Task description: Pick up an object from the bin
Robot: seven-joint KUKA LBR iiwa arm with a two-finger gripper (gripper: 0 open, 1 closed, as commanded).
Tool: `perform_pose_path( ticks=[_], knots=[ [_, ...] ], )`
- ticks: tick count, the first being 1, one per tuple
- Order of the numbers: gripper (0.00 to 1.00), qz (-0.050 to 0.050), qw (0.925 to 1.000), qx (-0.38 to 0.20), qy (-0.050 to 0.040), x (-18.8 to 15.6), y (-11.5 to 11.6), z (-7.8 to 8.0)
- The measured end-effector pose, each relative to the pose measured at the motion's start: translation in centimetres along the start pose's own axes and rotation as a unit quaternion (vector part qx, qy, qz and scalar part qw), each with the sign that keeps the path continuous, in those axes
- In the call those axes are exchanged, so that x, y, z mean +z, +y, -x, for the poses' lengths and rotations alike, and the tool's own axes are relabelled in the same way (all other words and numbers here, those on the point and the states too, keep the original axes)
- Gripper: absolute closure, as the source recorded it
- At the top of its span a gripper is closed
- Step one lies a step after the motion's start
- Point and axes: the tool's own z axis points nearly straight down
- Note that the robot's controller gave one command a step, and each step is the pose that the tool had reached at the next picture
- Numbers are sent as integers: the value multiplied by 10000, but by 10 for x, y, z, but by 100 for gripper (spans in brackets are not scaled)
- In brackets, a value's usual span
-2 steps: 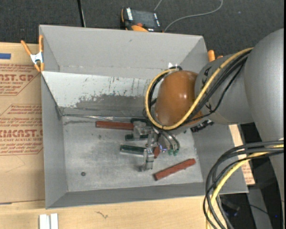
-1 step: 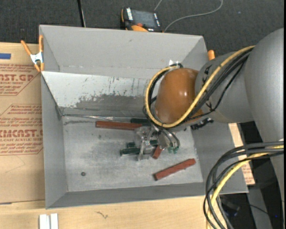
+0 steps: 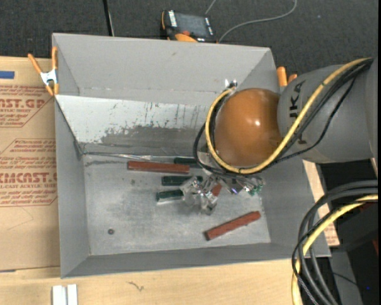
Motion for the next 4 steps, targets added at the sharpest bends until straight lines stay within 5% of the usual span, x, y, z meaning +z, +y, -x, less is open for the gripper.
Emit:
perform_pose_path(
  ticks=[1, 2, 3, 4],
  knots=[
    [0, 12, 10000, 8, 1, 1, 1, 0],
    [0, -1, 9997, -250, -27, 33, 7, 72],
    [100, 14, 9997, -231, -1, 30, 6, 68],
    [100, -15, 9988, -481, -25, -82, 39, 50]
  ],
)
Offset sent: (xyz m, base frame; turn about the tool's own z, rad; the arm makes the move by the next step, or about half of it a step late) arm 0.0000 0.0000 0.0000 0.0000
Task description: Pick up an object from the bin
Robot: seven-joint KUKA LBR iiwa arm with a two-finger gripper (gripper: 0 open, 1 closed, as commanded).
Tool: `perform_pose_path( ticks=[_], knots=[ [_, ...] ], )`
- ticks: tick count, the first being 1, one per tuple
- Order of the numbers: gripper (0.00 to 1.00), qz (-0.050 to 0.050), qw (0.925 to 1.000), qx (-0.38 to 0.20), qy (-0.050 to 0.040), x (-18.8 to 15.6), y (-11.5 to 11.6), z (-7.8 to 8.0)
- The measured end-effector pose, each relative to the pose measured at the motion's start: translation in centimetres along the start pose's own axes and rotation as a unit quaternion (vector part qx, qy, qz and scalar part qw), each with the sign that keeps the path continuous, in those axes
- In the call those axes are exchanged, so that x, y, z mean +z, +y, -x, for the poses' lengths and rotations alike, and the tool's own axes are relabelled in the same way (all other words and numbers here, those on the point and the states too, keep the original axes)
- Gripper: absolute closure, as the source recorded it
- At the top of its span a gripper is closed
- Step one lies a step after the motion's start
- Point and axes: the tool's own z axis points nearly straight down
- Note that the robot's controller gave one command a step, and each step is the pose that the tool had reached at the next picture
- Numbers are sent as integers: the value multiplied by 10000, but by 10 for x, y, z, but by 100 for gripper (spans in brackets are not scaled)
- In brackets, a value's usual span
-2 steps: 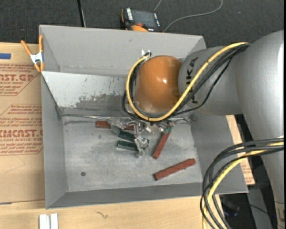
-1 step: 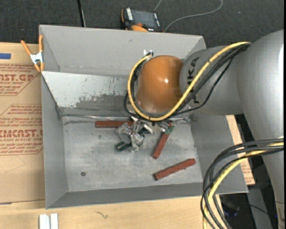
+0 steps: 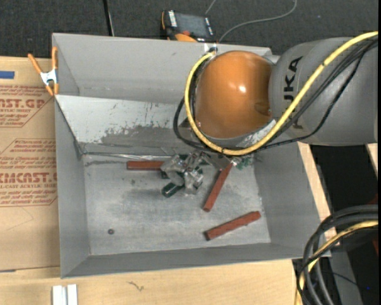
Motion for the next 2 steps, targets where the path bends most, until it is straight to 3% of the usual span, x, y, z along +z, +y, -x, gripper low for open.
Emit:
perform_pose_path(
  ticks=[1, 2],
  knots=[
    [100, -1, 10000, -53, 3, -48, -1, -4],
    [100, 18, 9990, -456, 24, -39, -14, -8]
  ],
)
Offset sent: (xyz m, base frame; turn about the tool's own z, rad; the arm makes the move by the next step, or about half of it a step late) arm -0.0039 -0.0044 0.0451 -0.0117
